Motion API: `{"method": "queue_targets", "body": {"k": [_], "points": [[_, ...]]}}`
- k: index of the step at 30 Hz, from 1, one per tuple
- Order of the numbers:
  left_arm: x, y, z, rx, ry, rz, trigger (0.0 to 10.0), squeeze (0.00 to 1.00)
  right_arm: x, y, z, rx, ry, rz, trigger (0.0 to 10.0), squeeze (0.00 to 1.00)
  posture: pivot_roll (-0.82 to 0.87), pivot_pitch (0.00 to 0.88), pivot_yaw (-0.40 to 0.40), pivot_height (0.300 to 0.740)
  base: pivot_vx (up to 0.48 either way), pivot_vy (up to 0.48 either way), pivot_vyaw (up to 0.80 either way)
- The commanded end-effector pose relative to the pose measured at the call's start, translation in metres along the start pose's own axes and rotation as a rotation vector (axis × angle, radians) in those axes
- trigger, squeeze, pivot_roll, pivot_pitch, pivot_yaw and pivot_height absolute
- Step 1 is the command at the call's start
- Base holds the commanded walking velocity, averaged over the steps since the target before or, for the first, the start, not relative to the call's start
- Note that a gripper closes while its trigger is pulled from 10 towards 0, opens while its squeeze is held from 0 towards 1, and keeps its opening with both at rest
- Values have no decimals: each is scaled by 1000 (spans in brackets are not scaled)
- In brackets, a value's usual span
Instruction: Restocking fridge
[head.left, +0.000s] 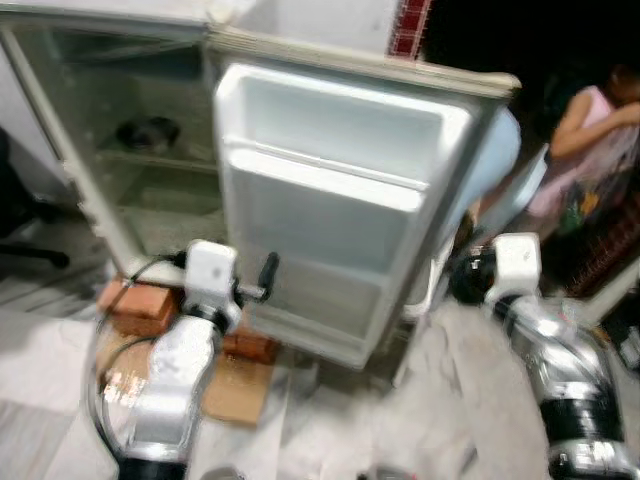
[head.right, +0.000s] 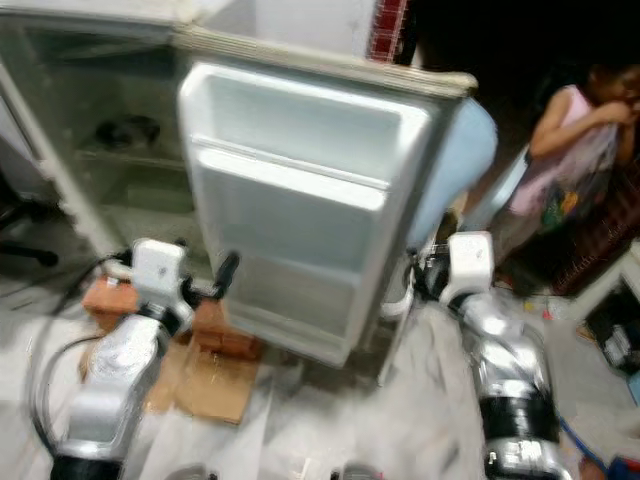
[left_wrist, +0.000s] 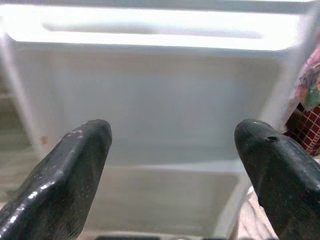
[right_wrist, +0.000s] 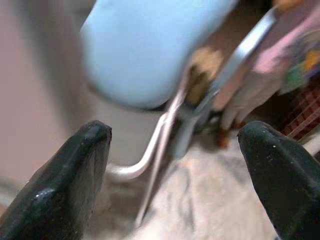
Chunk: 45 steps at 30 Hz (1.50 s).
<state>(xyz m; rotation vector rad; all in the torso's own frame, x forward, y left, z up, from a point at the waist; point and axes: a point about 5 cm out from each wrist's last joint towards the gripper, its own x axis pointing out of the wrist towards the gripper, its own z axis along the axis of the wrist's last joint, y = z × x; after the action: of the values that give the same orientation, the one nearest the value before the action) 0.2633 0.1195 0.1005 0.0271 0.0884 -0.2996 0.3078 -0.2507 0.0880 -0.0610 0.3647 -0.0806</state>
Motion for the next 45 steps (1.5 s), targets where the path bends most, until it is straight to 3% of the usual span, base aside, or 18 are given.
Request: {"method": "queue_targets", "body": {"k": [1,4,6,7,10,12,18,23,28,31,32,33,35,37,38,40,42,45], "points": [[-1,11,2,20,3,44,10000,0,7,9,23,30,-94,11,10000,0,30,0,-40,740,255,0,0],[-1,15,1,37,18,92,10000,0,11,17,36,50,-148,22,10000,0,31,0,-41,740,85,0,0],[-1,30,-2,32,38,241,10000,0,17,30,51,61,-208,49,10000,0,36,0,-41,740,0,0,0],[-1,30,-2,32,38,241,10000,0,17,30,51,61,-208,49,10000,0,36,0,-41,740,0,0,0],[-5,48,-9,-31,99,385,10000,0,22,47,68,76,-269,68,10000,0,45,0,-41,740,0,0,267],[-6,51,-13,-73,120,402,10000,0,24,55,74,95,-293,74,10000,0,50,0,-44,740,0,0,800],[-8,54,-14,-72,134,423,10000,0,26,70,86,107,-342,91,10000,0,56,0,-44,740,0,0,800],[-6,54,-19,-84,172,449,10000,0,32,96,97,149,-351,108,10000,0,52,0,-40,740,0,0,800],[-5,53,-22,-100,222,456,10000,0,26,126,105,163,-362,285,10000,0,63,0,-47,740,0,0,800],[-9,55,-31,-144,282,472,10000,0,12,145,103,166,-361,552,10000,0,62,0,-50,740,0,0,727],[-9,55,-31,-144,282,472,10000,0,12,145,103,166,-361,552,10000,0,62,0,-50,740,0,0,581],[-12,58,-34,-152,293,480,10000,0,-2,147,95,150,-346,724,10000,0,62,0,-52,740,0,0,0],[-14,60,-35,-151,298,485,10000,0,-10,141,82,115,-314,812,10000,0,61,0,-51,740,0,0,0],[-16,61,-36,-148,311,491,10000,0,-13,120,58,59,-218,847,10000,0,59,0,-49,740,0,0,0],[-16,61,-36,-148,311,491,10000,0,-13,120,58,59,-218,847,10000,0,59,0,-49,740,0,0,0],[-18,62,-37,-151,329,490,10000,0,-17,100,37,4,-126,888,10000,0,52,0,-40,740,0,0,0],[-23,63,-40,-159,359,482,10000,0,-37,67,-1,-140,56,1048,10000,0,48,0,-34,740,0,0,0],[-26,64,-44,-164,384,478,10000,0,-44,43,-25,-242,200,1056,10000,0,47,0,-31,740,0,0,0]]}}
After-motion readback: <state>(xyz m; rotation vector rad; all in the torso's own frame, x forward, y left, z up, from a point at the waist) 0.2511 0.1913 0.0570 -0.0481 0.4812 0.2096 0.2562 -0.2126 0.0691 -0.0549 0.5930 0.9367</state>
